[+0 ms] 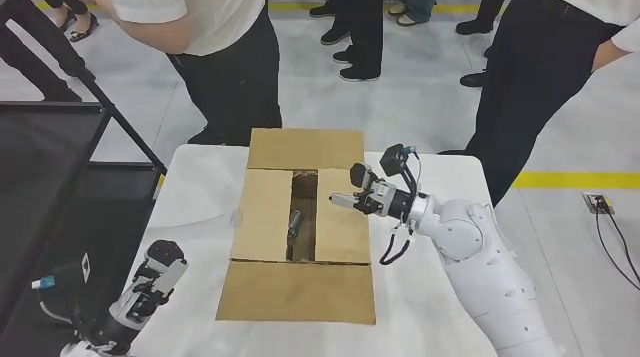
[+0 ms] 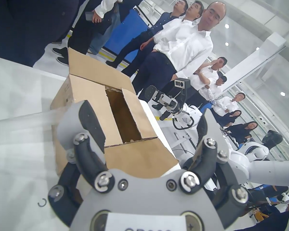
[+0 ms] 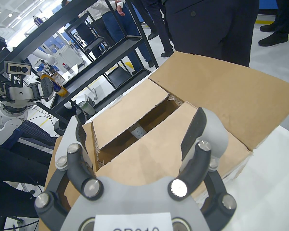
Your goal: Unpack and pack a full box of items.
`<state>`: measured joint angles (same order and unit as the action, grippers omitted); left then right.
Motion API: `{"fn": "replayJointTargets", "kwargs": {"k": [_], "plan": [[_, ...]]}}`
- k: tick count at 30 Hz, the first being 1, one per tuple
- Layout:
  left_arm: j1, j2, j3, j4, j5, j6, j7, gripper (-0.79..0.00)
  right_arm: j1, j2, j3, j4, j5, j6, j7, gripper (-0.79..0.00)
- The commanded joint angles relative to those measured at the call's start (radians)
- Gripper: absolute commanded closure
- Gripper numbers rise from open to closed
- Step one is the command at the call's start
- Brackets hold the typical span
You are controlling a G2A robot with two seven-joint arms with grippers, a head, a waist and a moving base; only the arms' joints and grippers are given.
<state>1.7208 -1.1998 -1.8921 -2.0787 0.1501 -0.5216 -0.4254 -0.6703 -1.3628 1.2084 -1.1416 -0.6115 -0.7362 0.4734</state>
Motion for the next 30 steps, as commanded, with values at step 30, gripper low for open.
{"fn": "replayJointTargets", "kwargs": {"k": [30], "plan": [[-0.066, 0.059, -0.045, 0.252, -0.167, 0.047, -0.486, -0.785, 0.391, -0.053, -0.07, 0.672, 0.024, 0.088, -0.121, -0.785]]}}
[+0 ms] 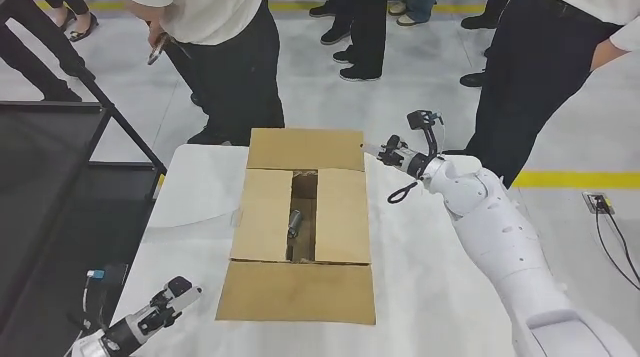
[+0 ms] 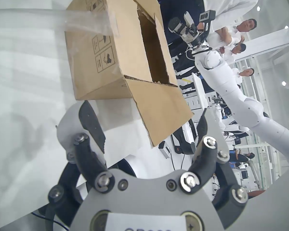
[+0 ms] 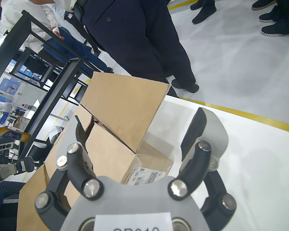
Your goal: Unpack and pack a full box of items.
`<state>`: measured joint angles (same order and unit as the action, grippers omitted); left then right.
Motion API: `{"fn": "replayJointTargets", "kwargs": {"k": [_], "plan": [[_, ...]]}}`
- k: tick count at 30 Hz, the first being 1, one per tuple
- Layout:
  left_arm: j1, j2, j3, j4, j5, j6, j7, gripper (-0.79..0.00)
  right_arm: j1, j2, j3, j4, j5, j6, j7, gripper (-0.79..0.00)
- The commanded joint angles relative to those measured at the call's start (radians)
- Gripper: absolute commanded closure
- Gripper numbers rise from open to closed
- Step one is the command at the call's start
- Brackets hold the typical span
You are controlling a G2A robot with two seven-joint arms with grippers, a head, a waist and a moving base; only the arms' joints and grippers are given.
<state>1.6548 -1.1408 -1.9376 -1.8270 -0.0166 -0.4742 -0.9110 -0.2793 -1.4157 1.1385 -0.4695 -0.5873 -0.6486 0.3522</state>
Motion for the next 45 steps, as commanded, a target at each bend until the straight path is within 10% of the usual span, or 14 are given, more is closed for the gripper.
{"fn": "replayJointTargets", "kwargs": {"k": [1, 26, 45], "plan": [[0.0, 0.0, 0.0, 0.0, 0.0, 0.0, 0.0, -0.785, 0.0, 0.0, 0.0, 0.0, 0.0, 0.0, 0.0, -0.785], [-0.016, 0.035, 0.127, -0.023, -0.027, -0.008, -0.195, -0.785, 0.068, -0.071, -0.05, 0.186, 0.141, -0.05, 0.058, -0.785], [-0.016, 0.056, 0.147, -0.038, -0.122, -0.066, -0.146, -0.785, 0.095, -0.103, -0.053, 0.269, 0.222, -0.182, 0.123, -0.785]]}}
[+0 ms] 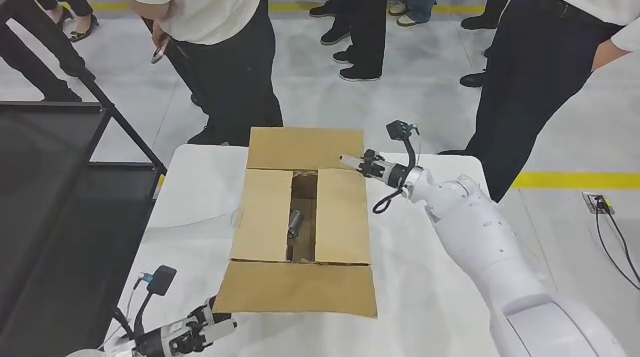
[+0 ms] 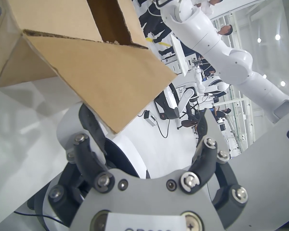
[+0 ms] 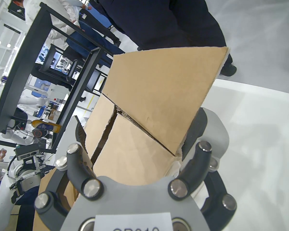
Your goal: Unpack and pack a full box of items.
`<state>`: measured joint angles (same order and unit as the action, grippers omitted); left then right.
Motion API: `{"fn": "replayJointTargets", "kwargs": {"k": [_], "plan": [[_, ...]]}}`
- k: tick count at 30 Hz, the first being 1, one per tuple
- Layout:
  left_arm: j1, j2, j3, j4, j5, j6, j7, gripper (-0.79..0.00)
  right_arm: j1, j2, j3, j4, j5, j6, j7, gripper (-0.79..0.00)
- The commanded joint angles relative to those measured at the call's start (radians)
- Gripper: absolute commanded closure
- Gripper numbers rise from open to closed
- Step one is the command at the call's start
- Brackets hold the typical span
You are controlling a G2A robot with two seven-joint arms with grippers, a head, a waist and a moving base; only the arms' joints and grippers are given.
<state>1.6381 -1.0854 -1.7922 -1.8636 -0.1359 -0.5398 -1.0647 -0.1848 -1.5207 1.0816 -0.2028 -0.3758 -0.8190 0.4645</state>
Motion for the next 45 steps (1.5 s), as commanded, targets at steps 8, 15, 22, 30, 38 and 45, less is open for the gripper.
{"fn": "replayJointTargets", "kwargs": {"k": [8, 15, 22, 30, 38, 45], "plan": [[0.002, 0.003, 0.018, -0.017, -0.012, -0.018, 0.086, -0.785, 0.005, 0.019, 0.04, 0.001, 0.105, -0.11, 0.129, -0.785], [0.007, 0.005, 0.024, -0.036, -0.024, -0.029, 0.135, -0.785, 0.014, 0.03, 0.043, -0.014, 0.112, -0.155, 0.167, -0.785], [0.003, 0.007, 0.031, -0.056, -0.02, -0.017, 0.194, -0.785, 0.025, 0.039, 0.04, -0.029, 0.104, -0.189, 0.169, -0.785], [-0.009, 0.004, 0.042, -0.094, 0.016, 0.027, 0.319, -0.785, 0.04, 0.044, 0.03, -0.073, 0.111, -0.193, 0.214, -0.785], [-0.066, -0.003, 0.108, -0.133, 0.185, 0.167, 0.474, -0.785, 0.062, 0.042, 0.01, -0.113, 0.135, -0.193, 0.327, -0.785], [-0.133, -0.011, 0.207, -0.128, 0.329, 0.275, 0.568, -0.785, 0.049, 0.046, -0.028, -0.172, 0.157, -0.158, 0.378, -0.785]]}}
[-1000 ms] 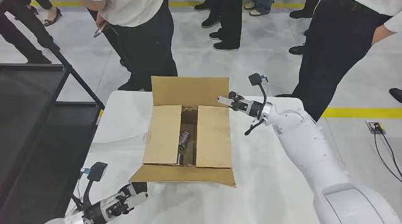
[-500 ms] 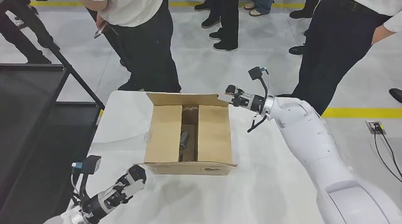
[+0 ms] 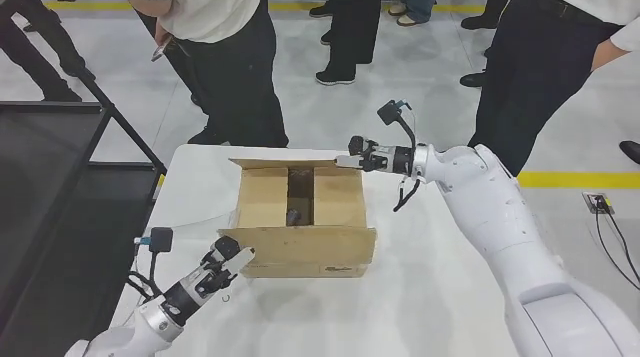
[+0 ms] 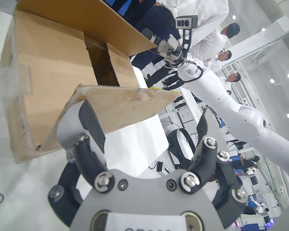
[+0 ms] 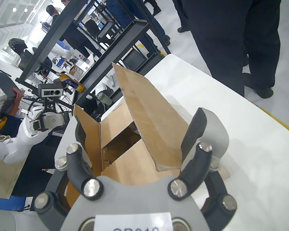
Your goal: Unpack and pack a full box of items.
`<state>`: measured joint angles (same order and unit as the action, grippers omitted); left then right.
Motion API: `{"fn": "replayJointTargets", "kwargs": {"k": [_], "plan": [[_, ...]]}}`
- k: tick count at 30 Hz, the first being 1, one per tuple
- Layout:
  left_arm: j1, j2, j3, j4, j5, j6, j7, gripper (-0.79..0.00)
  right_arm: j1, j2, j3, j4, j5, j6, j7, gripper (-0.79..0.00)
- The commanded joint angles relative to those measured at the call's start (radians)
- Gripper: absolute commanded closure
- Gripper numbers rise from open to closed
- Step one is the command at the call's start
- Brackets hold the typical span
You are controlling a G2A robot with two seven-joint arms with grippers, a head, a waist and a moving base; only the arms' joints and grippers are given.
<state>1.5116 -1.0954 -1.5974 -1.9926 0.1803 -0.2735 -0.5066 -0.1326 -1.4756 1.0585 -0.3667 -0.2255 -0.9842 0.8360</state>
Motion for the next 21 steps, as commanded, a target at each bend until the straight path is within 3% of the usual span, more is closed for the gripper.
{"fn": "replayJointTargets", "kwargs": {"k": [1, 12, 17, 21], "plan": [[-0.013, -0.002, 0.025, 0.004, 0.021, 0.02, 0.011, -0.785, -0.007, 0.003, -0.012, -0.019, 0.016, 0.017, 0.017, -0.785], [-0.077, -0.004, 0.081, 0.041, 0.041, 0.079, -0.022, -0.785, -0.072, 0.053, -0.079, -0.18, 0.122, 0.109, 0.109, -0.785], [-0.091, -0.003, 0.102, 0.056, 0.061, 0.093, -0.041, -0.785, -0.098, 0.079, -0.077, -0.245, 0.285, 0.204, 0.204, -0.785], [-0.073, 0.0, 0.098, 0.047, 0.072, 0.054, -0.07, -0.785, -0.098, 0.079, -0.077, -0.245, 0.285, 0.204, 0.204, -0.785]]}}
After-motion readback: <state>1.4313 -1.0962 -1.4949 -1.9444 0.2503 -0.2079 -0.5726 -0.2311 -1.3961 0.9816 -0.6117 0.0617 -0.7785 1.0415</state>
